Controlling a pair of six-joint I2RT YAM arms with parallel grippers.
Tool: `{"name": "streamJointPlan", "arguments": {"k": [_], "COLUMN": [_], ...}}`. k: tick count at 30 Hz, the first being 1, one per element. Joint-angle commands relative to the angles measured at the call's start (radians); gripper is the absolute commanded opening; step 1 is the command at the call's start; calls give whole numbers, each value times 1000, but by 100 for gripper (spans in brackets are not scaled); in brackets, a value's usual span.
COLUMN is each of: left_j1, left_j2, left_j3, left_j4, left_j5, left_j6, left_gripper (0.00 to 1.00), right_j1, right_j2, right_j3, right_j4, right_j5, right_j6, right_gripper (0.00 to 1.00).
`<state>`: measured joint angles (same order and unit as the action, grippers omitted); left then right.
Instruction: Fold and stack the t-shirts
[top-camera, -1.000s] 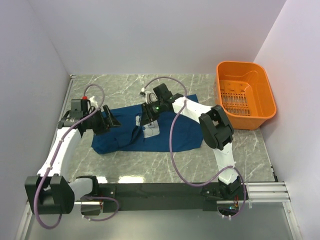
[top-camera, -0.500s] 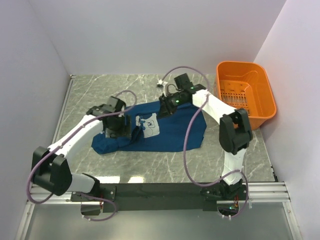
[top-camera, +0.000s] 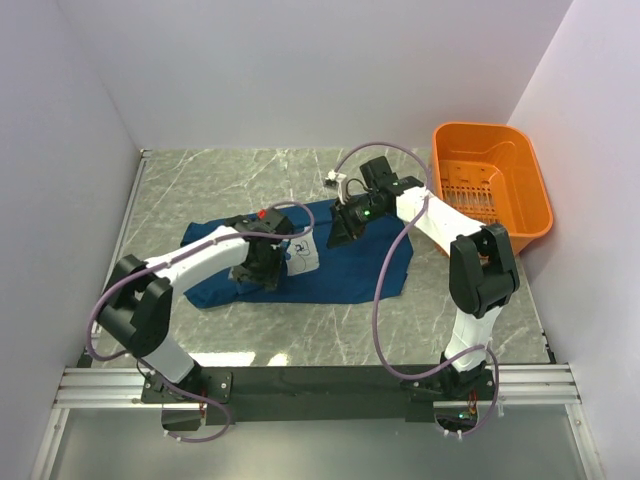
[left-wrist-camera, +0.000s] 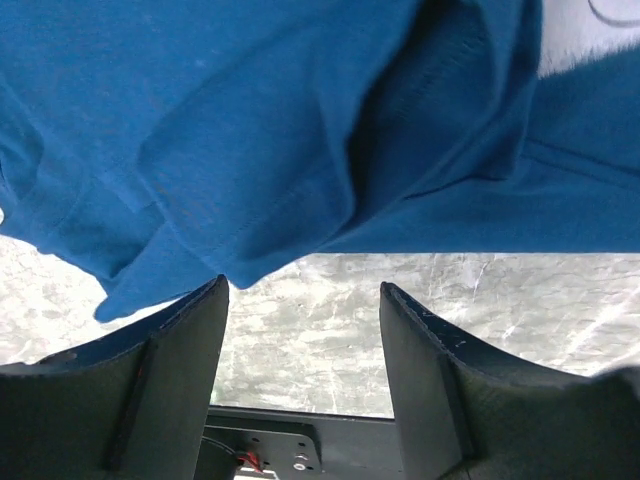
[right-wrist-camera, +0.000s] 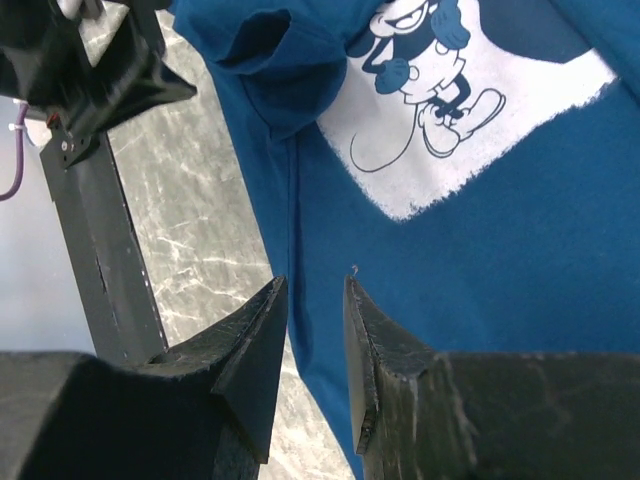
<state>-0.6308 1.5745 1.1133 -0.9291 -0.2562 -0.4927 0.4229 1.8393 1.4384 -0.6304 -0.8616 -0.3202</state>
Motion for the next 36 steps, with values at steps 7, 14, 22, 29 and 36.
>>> {"name": "streamJointPlan", "arguments": {"k": [7,14,22,29,36], "left_j1": [-43,-46,-46,-46,-46], "left_j2": [24,61,74,113,144], "left_j3": [14,-12,-36,-18,-17], "left_j4": [4,10,33,36,33], "left_j5": [-138,-158,-173,-199,-247], "left_j6": [-14,-18,-11,-1,0], "left_gripper": [58,51,49,46,47], "right_j1": [-21,-39,-73,-91,-113], "right_j2": [-45,-52,-63,-64,-71], "right_j3": [-13,-18,-26,-29,-30], "right_j4": [14,11,12,9,9], "right_j5": [-14,-17,-24,-30,-36], "right_j6": [-10,-10,-3,0,4], "right_gripper": [36,36,36,37,36]}}
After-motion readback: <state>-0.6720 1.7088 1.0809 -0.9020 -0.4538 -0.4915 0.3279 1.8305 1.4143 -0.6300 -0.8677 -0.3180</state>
